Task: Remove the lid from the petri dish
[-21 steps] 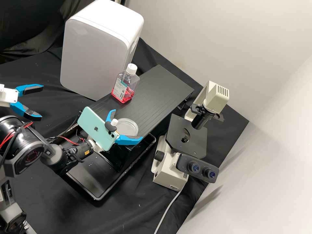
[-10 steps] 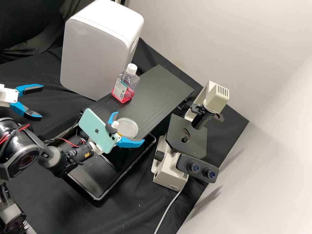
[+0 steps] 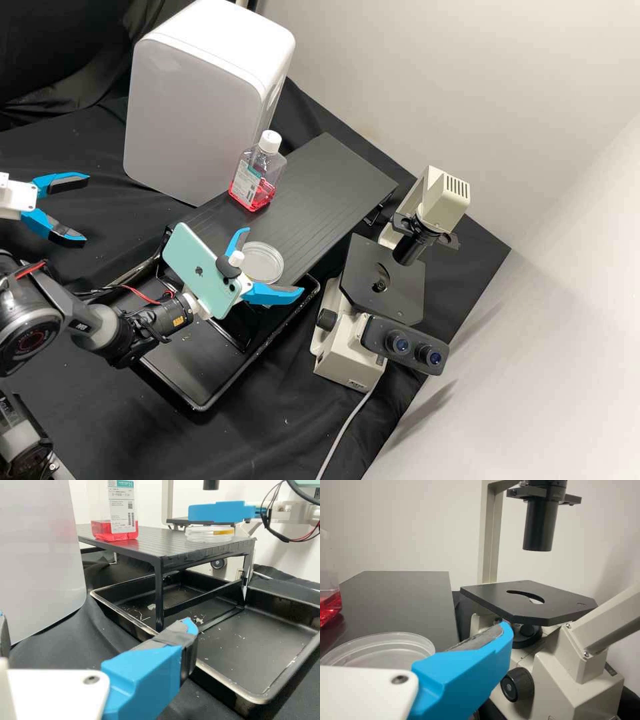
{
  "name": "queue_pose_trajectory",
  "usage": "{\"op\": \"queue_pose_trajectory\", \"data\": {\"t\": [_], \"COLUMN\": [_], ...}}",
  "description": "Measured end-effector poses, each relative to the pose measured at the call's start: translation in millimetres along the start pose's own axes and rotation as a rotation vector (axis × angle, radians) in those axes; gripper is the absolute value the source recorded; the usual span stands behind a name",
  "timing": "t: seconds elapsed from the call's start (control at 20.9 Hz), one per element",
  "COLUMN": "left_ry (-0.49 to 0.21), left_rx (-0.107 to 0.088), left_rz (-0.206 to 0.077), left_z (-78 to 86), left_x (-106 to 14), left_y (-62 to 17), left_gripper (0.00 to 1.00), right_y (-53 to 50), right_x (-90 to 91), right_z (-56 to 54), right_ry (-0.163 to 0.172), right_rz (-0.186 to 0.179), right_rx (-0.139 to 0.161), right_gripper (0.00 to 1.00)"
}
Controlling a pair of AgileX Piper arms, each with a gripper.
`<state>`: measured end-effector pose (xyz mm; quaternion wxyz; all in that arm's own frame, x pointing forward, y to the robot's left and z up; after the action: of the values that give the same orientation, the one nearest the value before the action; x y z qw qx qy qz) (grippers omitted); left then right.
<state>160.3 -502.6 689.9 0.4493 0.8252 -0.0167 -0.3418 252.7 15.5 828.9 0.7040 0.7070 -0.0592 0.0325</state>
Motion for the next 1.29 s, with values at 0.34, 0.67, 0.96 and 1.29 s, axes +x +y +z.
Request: {"op": "queue_pose_trajectory", "data": {"t": [0.34, 0.67, 0.96, 1.29], "left_ry": [0.001, 0.004, 0.023, 0.023], "left_rx": [-0.001, -0.001, -0.008, -0.008], "left_rz": [0.000, -0.001, -0.006, -0.006], "left_z": [-0.1, -0.4, -2.0, -2.0], "left_x": [0.0, 0.1, 0.7, 0.7], "left_y": [0.0, -0.2, -1.9, -1.9], "left_gripper": [1.00, 1.00, 1.00, 1.00], "right_y": [-23.5, -28.6, -16.3, -8.3], "right_x": [5.8, 6.2, 5.2, 4.6], "right_z": [-3.4, -2.5, -1.7, -0.5], "right_ry": [0.010, 0.004, 0.001, -0.004], "right_rz": [-0.085, -0.101, -0.055, -0.024], "right_rx": [-0.005, -0.020, -0.017, -0.015], "right_gripper": [1.00, 1.00, 1.00, 1.00]}}
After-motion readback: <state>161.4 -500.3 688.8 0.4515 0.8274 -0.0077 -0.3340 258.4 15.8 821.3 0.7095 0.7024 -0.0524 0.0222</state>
